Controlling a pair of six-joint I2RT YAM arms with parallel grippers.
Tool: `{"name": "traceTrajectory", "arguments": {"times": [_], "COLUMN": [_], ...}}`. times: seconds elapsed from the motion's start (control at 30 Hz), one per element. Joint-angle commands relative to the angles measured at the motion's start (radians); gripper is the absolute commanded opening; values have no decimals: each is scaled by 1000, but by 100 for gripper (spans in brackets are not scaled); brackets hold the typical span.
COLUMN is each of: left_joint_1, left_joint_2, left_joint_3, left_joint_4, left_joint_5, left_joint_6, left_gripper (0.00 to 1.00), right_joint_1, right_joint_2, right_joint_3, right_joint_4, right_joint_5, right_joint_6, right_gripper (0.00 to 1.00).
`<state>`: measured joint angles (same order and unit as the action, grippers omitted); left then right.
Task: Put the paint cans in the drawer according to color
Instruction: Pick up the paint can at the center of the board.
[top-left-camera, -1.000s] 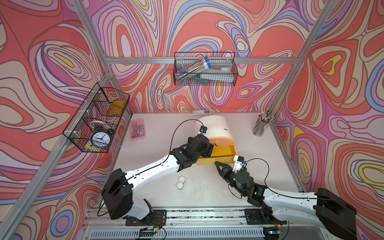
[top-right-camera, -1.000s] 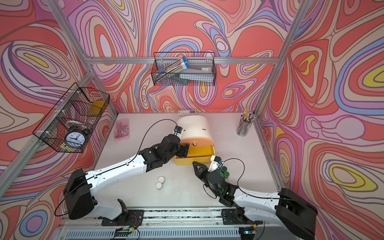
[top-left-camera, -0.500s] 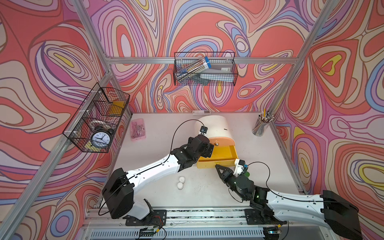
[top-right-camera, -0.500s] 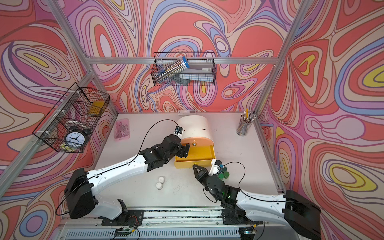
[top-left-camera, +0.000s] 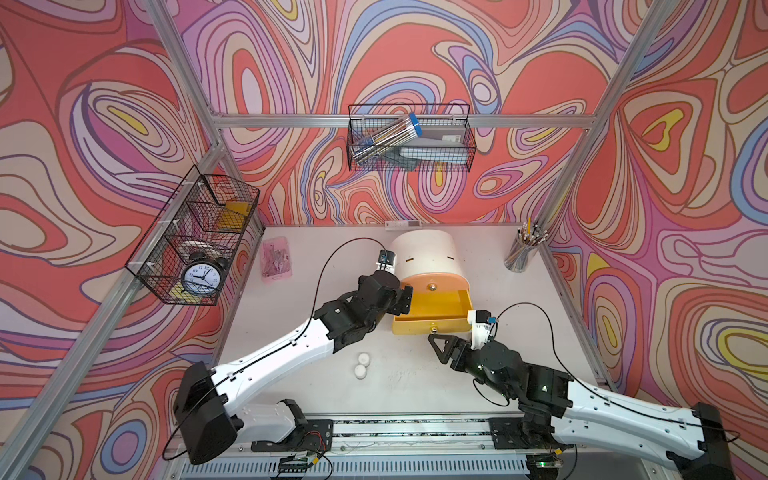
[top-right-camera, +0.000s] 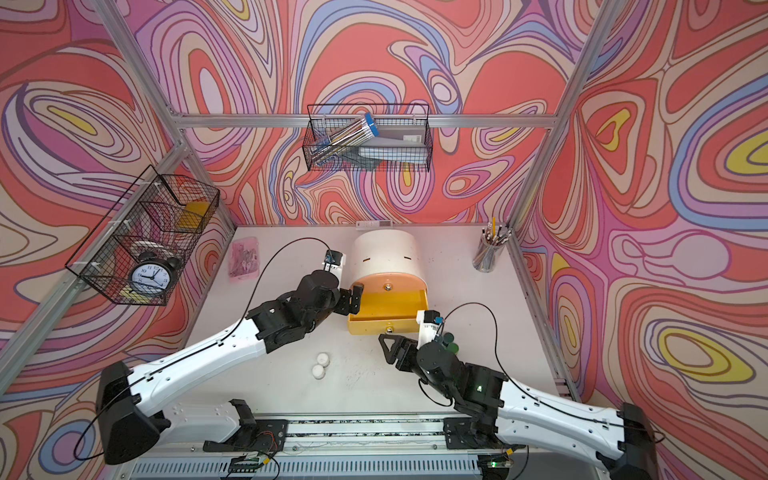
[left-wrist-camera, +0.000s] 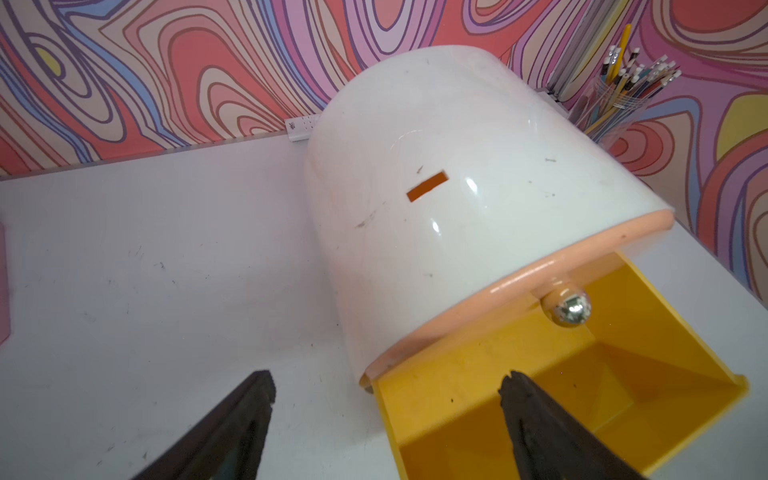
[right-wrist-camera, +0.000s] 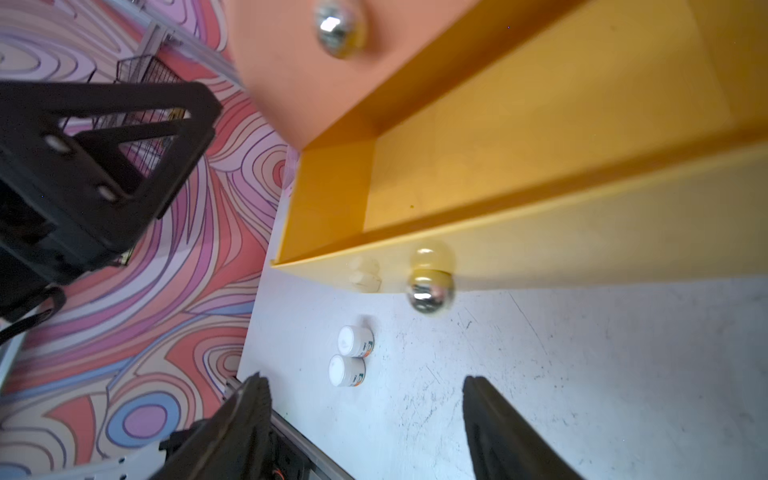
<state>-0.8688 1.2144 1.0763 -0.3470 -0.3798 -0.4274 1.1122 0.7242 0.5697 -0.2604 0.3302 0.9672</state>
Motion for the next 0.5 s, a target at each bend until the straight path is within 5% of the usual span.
{"name": "traceTrajectory", "arguments": {"times": [0.0, 0.2, 0.47], "left_joint_1": [4, 4, 5], "left_joint_2": [-110, -194, -171], "left_joint_3": [-25, -115, -322], "left_joint_4": [-263, -600, -399], "left_joint_5": [22, 37, 190], "left_joint_6": [-83, -230, -317], "left_gripper": [89, 84, 82], "right_joint_1": [5, 5, 5], "right_joint_2": [13, 70, 32], "right_joint_3": [125, 231, 147], "right_joint_4": [-238, -273, -160], "right_joint_5": [-80, -81, -102], "right_joint_6": [-347, -582, -688], "right_gripper": [98, 98, 98]}}
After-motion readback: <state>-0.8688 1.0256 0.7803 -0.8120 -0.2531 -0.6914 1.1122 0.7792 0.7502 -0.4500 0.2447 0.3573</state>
